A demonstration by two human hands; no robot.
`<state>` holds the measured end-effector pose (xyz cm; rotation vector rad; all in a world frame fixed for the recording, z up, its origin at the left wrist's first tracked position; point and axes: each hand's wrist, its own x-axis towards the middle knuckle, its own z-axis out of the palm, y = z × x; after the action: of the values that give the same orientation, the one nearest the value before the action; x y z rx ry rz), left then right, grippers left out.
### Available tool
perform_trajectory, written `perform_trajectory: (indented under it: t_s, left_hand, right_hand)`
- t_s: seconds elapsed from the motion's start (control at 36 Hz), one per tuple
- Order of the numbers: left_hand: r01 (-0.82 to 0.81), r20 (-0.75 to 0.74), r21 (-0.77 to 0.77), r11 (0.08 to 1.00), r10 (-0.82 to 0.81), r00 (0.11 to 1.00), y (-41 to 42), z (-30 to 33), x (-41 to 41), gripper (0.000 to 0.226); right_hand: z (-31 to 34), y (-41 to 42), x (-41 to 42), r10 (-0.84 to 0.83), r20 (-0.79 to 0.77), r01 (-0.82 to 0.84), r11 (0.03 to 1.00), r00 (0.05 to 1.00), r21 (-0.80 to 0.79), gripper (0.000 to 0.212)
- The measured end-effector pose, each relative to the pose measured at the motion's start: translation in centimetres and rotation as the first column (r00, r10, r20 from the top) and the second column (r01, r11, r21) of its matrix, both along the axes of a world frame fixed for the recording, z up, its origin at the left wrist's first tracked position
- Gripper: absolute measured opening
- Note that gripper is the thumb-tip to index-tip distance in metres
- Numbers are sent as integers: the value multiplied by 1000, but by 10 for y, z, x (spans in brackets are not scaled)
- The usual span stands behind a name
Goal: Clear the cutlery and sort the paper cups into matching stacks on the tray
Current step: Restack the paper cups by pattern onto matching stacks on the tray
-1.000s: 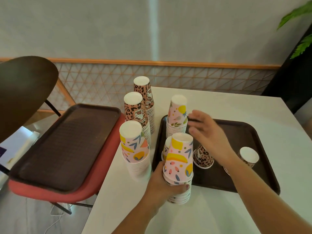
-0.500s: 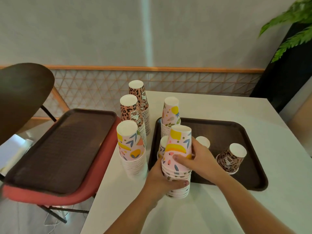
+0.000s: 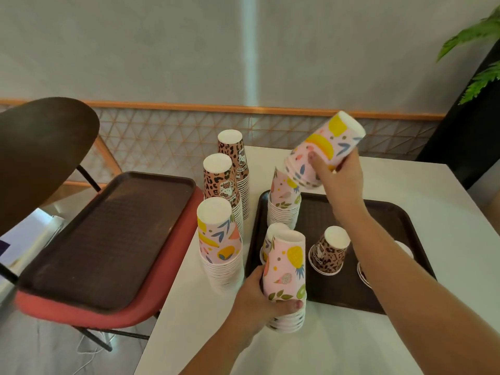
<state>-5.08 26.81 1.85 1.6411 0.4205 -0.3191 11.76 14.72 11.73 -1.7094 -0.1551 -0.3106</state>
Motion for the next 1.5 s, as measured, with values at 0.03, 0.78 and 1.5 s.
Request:
perform_trajectory:
  t_s: [0.03, 0.78, 1.5]
  left_hand:
    - [-3, -5, 4, 1000, 3, 1000, 1, 0, 1, 68]
    - [-16, 52, -34, 999, 18, 998, -6, 10, 11, 64]
    - [-15, 71, -77, 997, 21, 997, 2, 4, 6, 83]
  right_hand:
    - [2, 4, 7, -13, 30, 13, 1000, 999, -9, 50]
    - [-45, -12, -22, 105, 36, -94, 970, 994, -223, 66]
    - [-24, 31, 71, 219, -108, -239, 945, 970, -225, 88]
